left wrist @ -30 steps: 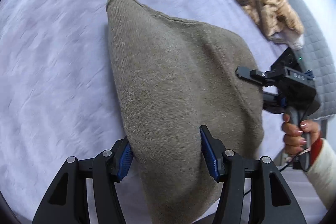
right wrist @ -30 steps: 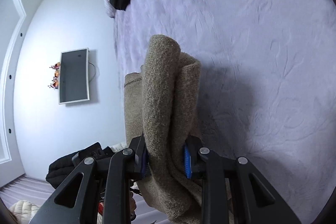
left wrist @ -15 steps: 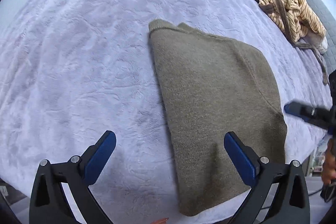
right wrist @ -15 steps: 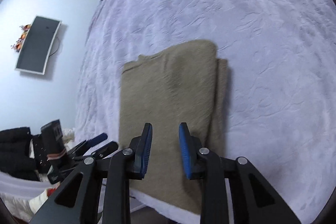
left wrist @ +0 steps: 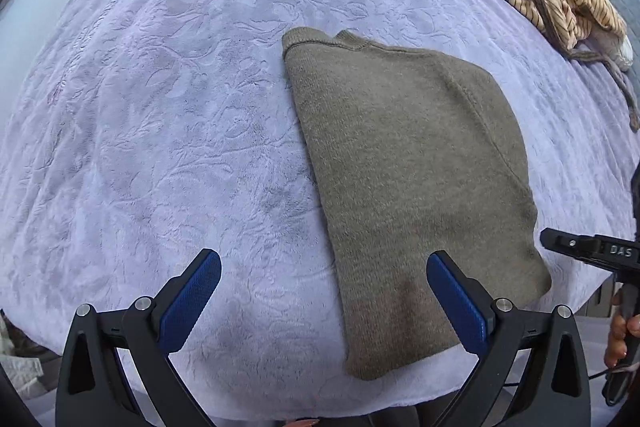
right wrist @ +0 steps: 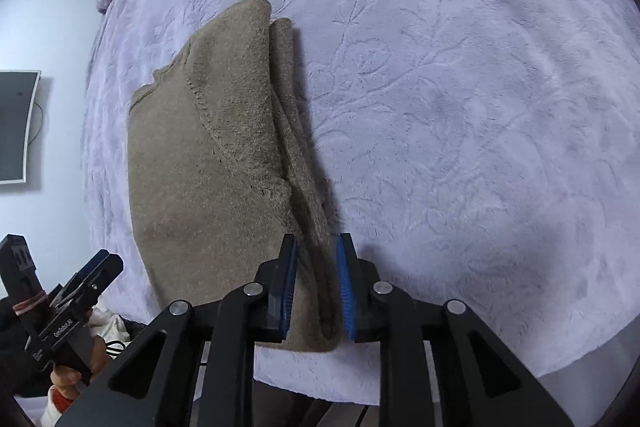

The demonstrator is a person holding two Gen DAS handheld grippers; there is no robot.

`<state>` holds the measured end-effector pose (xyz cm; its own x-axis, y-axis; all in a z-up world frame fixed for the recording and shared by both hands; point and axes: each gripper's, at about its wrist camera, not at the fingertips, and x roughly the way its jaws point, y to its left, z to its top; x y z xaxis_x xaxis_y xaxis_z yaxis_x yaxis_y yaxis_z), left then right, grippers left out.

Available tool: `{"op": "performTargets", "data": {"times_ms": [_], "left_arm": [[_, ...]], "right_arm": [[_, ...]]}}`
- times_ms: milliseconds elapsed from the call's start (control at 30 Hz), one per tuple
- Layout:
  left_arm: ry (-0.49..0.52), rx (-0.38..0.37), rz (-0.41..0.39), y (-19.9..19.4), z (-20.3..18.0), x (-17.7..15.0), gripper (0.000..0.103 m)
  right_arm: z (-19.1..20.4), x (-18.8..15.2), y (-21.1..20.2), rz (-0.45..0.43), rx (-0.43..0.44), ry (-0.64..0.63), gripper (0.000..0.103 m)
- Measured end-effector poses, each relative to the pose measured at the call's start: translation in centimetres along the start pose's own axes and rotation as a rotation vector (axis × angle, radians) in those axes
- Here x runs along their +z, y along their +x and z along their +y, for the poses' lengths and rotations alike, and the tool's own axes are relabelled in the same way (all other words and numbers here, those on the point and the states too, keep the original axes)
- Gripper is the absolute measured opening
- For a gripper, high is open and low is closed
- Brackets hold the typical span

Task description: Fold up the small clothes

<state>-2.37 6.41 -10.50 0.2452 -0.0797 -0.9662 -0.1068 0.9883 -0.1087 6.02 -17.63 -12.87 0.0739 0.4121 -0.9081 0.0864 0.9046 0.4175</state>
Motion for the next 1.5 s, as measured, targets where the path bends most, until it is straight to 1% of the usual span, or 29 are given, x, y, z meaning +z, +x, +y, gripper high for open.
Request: {"op": "performTargets", "data": {"times_ms": [33, 100, 167, 200, 233, 300, 367, 400, 700, 1033, 1100, 1133, 1500], "left_arm": [[0.007, 0.009, 0.002, -0.2, -0.3, 0.0, 0.103], [0.016, 0.020, 0.003, -0.5, -0.7, 0.1, 0.103], [0.014, 0.025, 0.004, -0.9, -1.2, 0.2, 0.103], [0.011, 0.026, 0.003, -1.1, -1.5, 0.3, 0.103], [0.010, 0.025, 0.002, -1.3, -1.7, 0.3, 0.103], [0.009, 0.025, 0.001, -1.6, -2.1, 0.5, 0.103], [0.012, 0.026, -0.001, -1.9, -2.5, 0.6, 0.103], [0.011, 0.026, -0.002, -2.0, -2.6, 0.6, 0.103], [-0.008, 0.036, 0.003, -2.5, -3.0, 0.8, 0.103], [0.002, 0.042, 0.007, -2.4, -3.4, 0.6, 0.103], [0.001, 0.040, 0.010, -2.4, -3.4, 0.6, 0.103], [-0.001, 0.042, 0.010, -2.4, -3.4, 0.5, 0.103], [0.003, 0.039, 0.006, -2.5, -2.9, 0.6, 0.103]], "right_arm": [[0.6, -0.3, -0.5, -0.013, -0.008, -0.012, 0.024], [1.5, -0.4, -1.7, -0.034, -0.021, -0.034, 0.030], [3.5, -0.3, -2.2, -0.053, -0.034, -0.067, 0.053], [4.5, -0.2, -2.4, -0.056, -0.048, -0.088, 0.058], [5.4, -0.1, -2.4, -0.057, -0.063, -0.108, 0.061], [7.5, 0.0, -2.6, -0.053, -0.100, -0.156, 0.063], [8.6, 0.0, -2.6, -0.049, -0.132, -0.191, 0.071], [9.2, -0.1, -2.7, -0.048, -0.142, -0.204, 0.072], [9.5, -0.6, -3.2, -0.029, -0.183, -0.222, 0.078], [9.5, -0.7, -3.6, -0.053, -0.249, -0.258, 0.083], [9.6, -0.8, -3.5, -0.054, -0.261, -0.262, 0.093], [9.6, -0.8, -3.5, -0.056, -0.268, -0.265, 0.096], [10.1, -0.9, -3.4, -0.068, -0.322, -0.271, 0.096]]}}
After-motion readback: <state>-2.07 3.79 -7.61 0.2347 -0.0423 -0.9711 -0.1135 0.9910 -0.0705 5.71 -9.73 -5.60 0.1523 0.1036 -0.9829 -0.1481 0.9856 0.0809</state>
